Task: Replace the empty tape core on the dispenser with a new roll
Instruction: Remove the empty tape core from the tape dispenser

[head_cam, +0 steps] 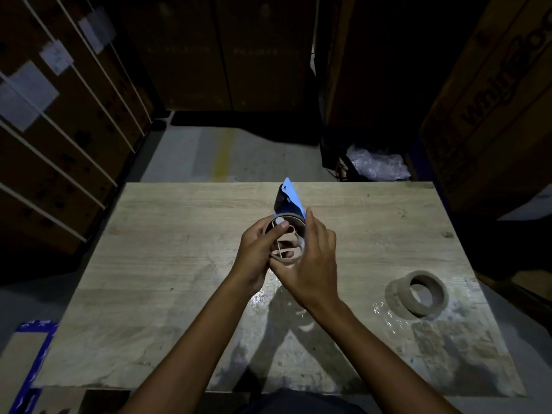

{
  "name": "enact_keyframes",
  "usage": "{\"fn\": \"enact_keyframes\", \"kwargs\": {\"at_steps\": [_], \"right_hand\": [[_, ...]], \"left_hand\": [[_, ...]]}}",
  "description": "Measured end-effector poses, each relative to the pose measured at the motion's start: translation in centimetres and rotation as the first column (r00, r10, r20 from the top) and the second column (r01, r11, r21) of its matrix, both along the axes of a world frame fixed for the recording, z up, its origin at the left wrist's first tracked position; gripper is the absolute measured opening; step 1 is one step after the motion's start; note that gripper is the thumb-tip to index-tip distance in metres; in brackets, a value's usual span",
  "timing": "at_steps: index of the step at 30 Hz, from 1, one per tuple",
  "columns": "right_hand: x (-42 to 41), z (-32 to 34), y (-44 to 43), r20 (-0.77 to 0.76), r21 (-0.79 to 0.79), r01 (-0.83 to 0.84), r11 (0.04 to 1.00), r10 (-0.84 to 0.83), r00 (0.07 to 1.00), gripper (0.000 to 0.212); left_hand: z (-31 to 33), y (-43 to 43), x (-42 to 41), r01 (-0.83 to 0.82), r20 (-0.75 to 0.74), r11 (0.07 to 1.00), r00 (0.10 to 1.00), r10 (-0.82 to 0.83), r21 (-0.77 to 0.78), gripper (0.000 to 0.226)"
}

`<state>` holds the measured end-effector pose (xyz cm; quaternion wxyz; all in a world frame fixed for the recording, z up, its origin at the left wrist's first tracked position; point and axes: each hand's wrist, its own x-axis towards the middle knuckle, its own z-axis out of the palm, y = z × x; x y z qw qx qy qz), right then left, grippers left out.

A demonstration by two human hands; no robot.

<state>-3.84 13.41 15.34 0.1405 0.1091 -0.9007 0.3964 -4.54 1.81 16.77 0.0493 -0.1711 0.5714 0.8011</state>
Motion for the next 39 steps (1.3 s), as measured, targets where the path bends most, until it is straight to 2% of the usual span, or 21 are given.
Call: {"fn": "enact_keyframes", "kwargs": {"at_steps": [3,6,8,10,13,20,24,27,30,33,35,39], "right_hand": [[0.4,-0.1,0.2,-0.118,-0.055,-0.044,0.997,0.038,0.992,0.098],[0.8,-0.2,-0.2,-0.214,-0.073,-0.062,0.995,0.045,0.976,0.091],[1.1,-0.3,-0.5,-0.287,-0.048,-0.070,0.996,0.053,0.956,0.086],[1.3,-0.4,-0.9,-0.344,-0.006,-0.095,0.995,0.087,0.935,0.083],[1.9,-0.7,-1.7,-0.406,0.045,-0.132,0.990,0.139,0.903,0.074],[2.3,-0.5,-2.3,-0.399,0.015,-0.146,0.989,0.140,0.906,0.062],[1.7,0.0,-1.7,-0.317,-0.154,-0.162,0.975,0.107,0.942,0.059],[1.1,0.5,-1.2,-0.183,-0.292,-0.114,0.950,0.061,0.981,0.057],[0.3,0.8,-0.6,-0.021,-0.432,-0.037,0.901,0.031,0.999,0.053],[-0.6,1.4,0.1,0.098,-0.596,0.057,0.801,0.002,0.995,0.037],[-0.9,1.9,0.5,0.129,-0.664,0.088,0.742,-0.002,0.992,0.032],[-0.8,2.4,0.5,0.134,-0.699,0.058,0.713,0.051,0.990,0.028]], "left_hand": [[-0.5,-0.6,-0.2,0.061,-0.014,0.979,0.998,-0.059,0.192,0.034],[-1.1,-0.4,-0.7,0.096,-0.036,0.916,0.995,-0.090,0.389,0.042],[-1.3,-0.3,-0.8,0.105,-0.056,0.862,0.994,-0.089,0.496,0.036],[-1.6,-0.2,-0.9,0.063,-0.028,0.787,0.998,-0.059,0.614,0.031],[-2.1,-0.3,-1.2,-0.044,0.042,0.730,0.999,0.021,0.682,0.043],[-1.1,-0.2,-1.2,-0.074,0.063,0.752,0.997,0.043,0.655,0.044],[-0.5,-0.3,-1.9,-0.034,0.073,0.812,0.997,-0.010,0.582,0.038],[-0.1,0.0,-2.2,-0.044,0.071,0.848,0.997,0.007,0.528,0.044],[0.1,-0.1,-2.1,-0.064,0.098,0.919,0.995,0.028,0.388,0.040],[0.0,-0.1,-1.8,-0.048,0.114,0.957,0.993,0.016,0.285,0.047],[0.6,0.0,-1.4,-0.018,0.101,0.962,0.995,-0.010,0.271,0.047],[1.6,-0.3,-1.0,0.169,0.055,0.969,0.982,-0.182,0.182,0.054]]}}
